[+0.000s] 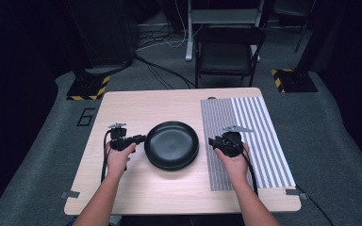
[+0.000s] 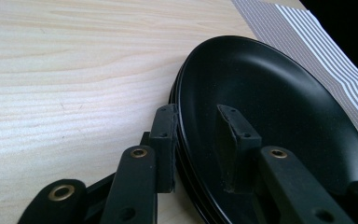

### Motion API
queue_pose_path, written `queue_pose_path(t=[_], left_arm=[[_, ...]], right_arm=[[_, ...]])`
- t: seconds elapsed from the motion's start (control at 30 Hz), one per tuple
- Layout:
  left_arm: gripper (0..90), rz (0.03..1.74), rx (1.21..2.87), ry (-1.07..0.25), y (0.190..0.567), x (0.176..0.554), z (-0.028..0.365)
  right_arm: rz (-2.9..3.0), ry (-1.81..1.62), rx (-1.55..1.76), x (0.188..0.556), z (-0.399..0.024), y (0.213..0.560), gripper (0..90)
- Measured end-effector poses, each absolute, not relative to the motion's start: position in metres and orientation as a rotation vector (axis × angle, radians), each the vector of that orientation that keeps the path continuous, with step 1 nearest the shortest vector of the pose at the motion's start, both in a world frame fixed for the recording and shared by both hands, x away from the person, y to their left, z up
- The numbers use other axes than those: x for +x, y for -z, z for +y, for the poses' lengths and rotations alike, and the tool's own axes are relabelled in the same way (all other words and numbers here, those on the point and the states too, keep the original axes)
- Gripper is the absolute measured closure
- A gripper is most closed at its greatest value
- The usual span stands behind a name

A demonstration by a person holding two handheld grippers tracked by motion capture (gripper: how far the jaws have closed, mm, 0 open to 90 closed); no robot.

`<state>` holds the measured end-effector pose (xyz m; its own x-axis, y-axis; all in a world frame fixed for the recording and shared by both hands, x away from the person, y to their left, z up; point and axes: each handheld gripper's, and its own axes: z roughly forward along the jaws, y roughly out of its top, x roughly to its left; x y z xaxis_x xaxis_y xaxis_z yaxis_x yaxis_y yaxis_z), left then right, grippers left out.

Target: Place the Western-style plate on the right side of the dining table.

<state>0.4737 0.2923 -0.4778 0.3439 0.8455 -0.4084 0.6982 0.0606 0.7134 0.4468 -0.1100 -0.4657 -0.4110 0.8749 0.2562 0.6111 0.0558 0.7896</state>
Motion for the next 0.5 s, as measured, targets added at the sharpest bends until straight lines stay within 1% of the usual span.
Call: queue_pose_path(t=[0.07,0.27,0.37,0.5], left_arm=[[70.9,1.401,1.678,-0.185,0.4804,0.474,0.2941],[73.5,1.405,1.68,-0.168,0.4843,0.4737,0.2941],[75.6,1.405,1.674,-0.166,0.485,0.4734,0.2926],[76.7,1.399,1.674,-0.149,0.487,0.4733,0.2915]], right_arm=[[2.059,-1.298,1.537,0.4495,-0.1078,0.4685,61.3],[2.03,-1.303,1.566,0.4496,-0.1038,0.4705,62.3],[2.017,-1.291,1.574,0.4504,-0.1019,0.4714,61.4],[2.025,-1.31,1.599,0.4521,-0.1005,0.474,63.8]])
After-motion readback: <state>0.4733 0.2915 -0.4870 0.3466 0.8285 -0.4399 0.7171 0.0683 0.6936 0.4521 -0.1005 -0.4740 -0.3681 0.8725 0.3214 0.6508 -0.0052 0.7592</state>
